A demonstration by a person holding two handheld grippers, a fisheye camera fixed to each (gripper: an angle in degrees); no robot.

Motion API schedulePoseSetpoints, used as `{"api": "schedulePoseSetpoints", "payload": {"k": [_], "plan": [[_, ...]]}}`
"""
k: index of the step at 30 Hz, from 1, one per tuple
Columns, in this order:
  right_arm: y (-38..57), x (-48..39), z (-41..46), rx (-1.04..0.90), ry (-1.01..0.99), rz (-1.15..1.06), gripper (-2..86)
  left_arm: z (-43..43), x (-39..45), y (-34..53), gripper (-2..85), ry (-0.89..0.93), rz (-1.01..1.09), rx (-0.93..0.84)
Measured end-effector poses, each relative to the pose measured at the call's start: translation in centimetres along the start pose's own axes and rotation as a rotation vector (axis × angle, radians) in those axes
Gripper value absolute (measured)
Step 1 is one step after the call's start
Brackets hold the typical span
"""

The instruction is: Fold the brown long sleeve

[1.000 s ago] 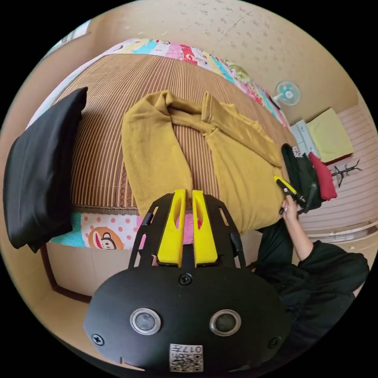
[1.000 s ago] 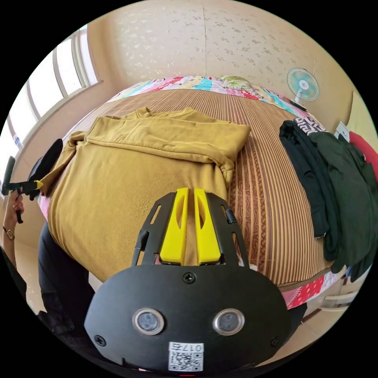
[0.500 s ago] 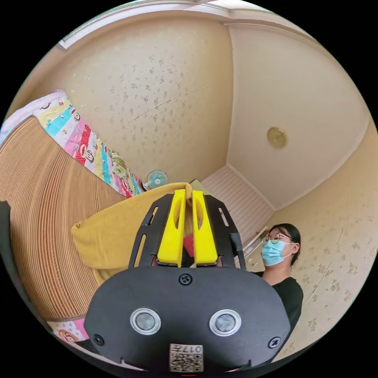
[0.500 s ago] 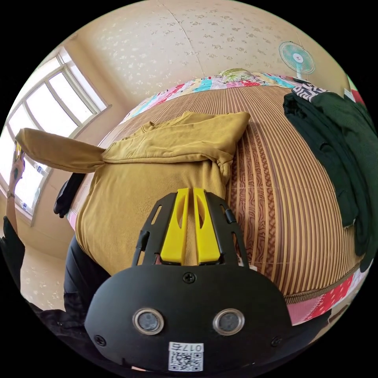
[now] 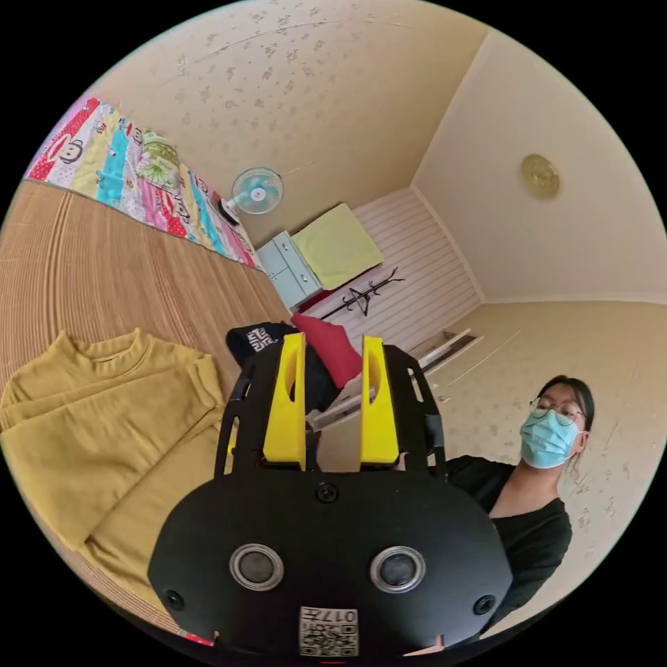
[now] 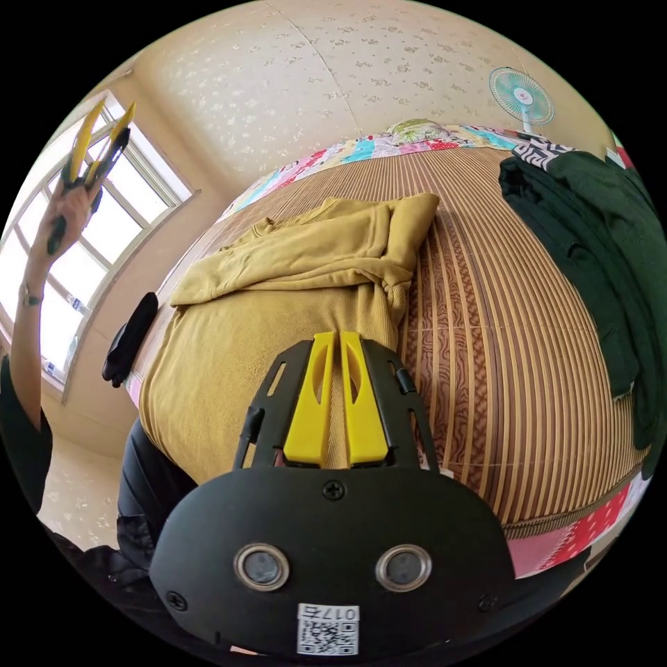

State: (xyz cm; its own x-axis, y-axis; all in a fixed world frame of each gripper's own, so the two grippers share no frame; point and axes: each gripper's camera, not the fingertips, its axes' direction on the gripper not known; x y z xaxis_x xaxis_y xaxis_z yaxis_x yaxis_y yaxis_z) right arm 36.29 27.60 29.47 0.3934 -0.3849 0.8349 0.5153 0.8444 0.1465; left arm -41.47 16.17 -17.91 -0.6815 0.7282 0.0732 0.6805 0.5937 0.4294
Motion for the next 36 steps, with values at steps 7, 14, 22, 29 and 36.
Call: {"api": "schedulePoseSetpoints", "payload": {"k": [7,14,22,29,36], "plan": [[-0.6,-0.4,0.1,-0.024,0.036,-0.01,1.4,1.4,-2.3,18.5,9.8,-0.758,-0.11,-0.052],[2.8,-4.9,-4.7,0.004,0.16,-0.039,0.7,5.6,-5.5,27.2,4.7,-0.942,-0.268,-0.068],[-0.9,-6.7,0.6,-0.203,0.366,-0.123,0.5,10.9,-10.5,18.6,-0.6,-0.98,-0.314,-0.174],[-11.5,-4.3,5.8,-0.187,0.372,-0.068,0.5,13.5,-15.8,8.1,-0.7,-1.1,-0.259,-0.169],[-15.1,-3.5,7.1,-0.151,0.401,-0.075,0.5,9.5,-13.8,8.0,1.1,-0.974,-0.169,-0.11]]}}
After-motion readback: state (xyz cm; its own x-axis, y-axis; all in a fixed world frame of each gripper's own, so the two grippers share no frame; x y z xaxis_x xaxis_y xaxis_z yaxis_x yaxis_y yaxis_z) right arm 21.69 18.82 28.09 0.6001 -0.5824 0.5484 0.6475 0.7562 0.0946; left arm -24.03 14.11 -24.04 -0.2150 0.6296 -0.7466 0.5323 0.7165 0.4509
